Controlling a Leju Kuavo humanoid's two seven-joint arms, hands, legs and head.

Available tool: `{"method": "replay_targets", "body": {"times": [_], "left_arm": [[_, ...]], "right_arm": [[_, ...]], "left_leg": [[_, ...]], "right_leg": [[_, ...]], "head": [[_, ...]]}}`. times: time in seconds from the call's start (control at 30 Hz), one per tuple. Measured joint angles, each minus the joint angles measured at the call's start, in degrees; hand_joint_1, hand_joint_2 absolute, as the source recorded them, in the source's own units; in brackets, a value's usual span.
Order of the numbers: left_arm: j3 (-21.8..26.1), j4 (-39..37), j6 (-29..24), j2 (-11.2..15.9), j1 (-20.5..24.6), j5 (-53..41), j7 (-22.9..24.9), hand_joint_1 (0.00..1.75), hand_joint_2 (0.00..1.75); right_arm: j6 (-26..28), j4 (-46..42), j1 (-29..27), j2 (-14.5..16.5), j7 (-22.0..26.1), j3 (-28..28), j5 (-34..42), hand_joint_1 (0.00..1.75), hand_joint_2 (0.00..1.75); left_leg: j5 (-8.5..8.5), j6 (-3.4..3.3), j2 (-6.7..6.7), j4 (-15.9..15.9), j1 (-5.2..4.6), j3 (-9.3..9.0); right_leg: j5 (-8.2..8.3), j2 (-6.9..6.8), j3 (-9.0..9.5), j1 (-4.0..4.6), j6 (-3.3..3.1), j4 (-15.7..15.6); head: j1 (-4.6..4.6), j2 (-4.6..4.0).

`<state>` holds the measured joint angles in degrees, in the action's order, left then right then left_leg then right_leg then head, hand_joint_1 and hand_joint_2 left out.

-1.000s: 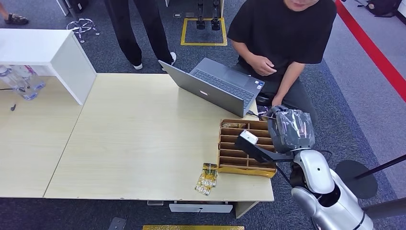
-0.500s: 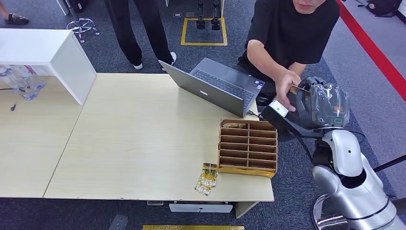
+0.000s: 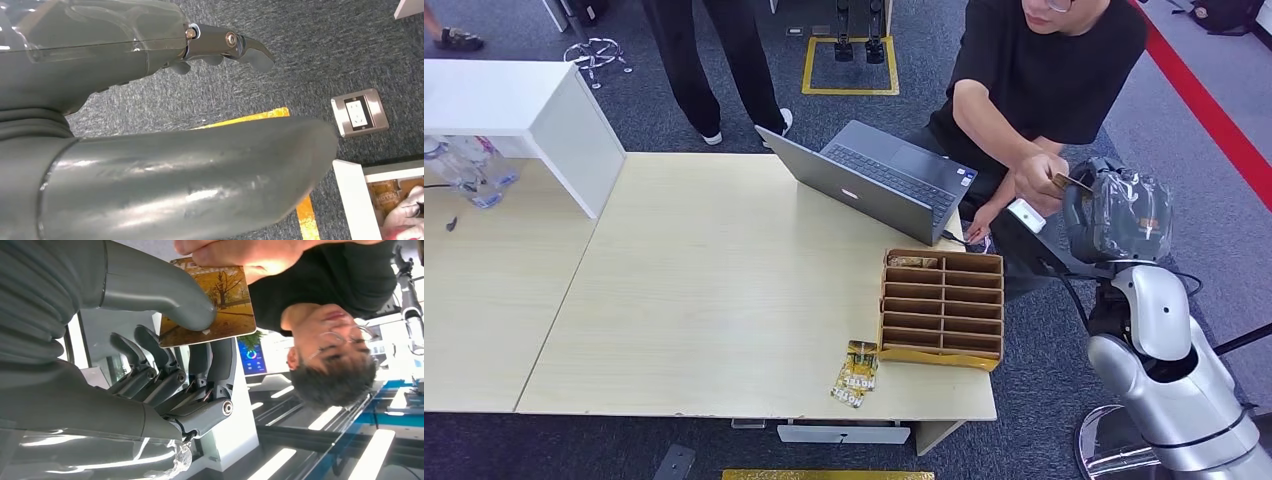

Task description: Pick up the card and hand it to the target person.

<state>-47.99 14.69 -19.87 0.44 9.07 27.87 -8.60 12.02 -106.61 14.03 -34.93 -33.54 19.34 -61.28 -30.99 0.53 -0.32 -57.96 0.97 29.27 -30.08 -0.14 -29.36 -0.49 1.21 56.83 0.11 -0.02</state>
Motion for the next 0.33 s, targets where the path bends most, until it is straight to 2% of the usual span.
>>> {"method": "replay_targets", "body": {"times": [0.03, 0.07, 0.17, 0.3, 0.33], "left_arm": [[-0.02, 0.0, 0.01, 0.0, 0.0, 0.0, 0.01, 0.0, 0.0], [-0.04, 0.0, 0.01, 0.0, 0.0, -0.01, 0.01, 0.0, 0.0], [-0.08, 0.0, 0.02, 0.0, 0.01, -0.11, 0.02, 0.0, 0.0], [-0.09, 0.0, 0.02, 0.0, 0.01, -0.17, 0.03, 0.0, 0.0], [-0.09, 0.0, 0.02, 0.0, 0.01, -0.17, 0.04, 0.0, 0.0]], "right_arm": [[-0.13, 0.21, 0.0, 0.01, 0.08, 0.0, 0.06, 0.14, 1.75], [-0.48, 0.41, -0.01, 0.0, 0.2, 0.01, 0.26, 0.0, 1.75], [-2.7, 1.05, -0.02, -0.01, 0.54, 0.14, 1.62, 0.0, 1.75], [-4.13, 1.83, -0.07, 0.01, 0.55, 0.49, 2.56, 0.0, 0.0], [-4.18, 1.93, -0.07, 0.01, 0.55, 0.55, 2.58, 0.0, 0.0]], "left_leg": [[0.0, 0.0, 0.0, 0.0, 0.0, 0.0], [0.0, 0.0, 0.0, 0.0, 0.0, 0.0], [0.0, 0.0, 0.0, 0.0, 0.0, 0.01], [0.0, 0.0, 0.0, 0.0, 0.0, 0.02], [0.0, 0.0, 0.0, 0.0, 0.0, 0.02]], "right_leg": [[0.0, 0.0, 0.0, 0.0, 0.0, 0.0], [0.0, 0.0, 0.0, 0.0, 0.0, 0.0], [0.0, 0.01, -0.02, 0.0, 0.0, 0.0], [0.0, 0.01, -0.02, 0.0, 0.0, 0.0], [0.0, 0.01, -0.02, 0.0, 0.0, 0.0]], "head": [[0.0, 0.0], [0.0, 0.0], [-0.01, 0.0], [0.0, 0.0], [0.0, 0.0]]}}
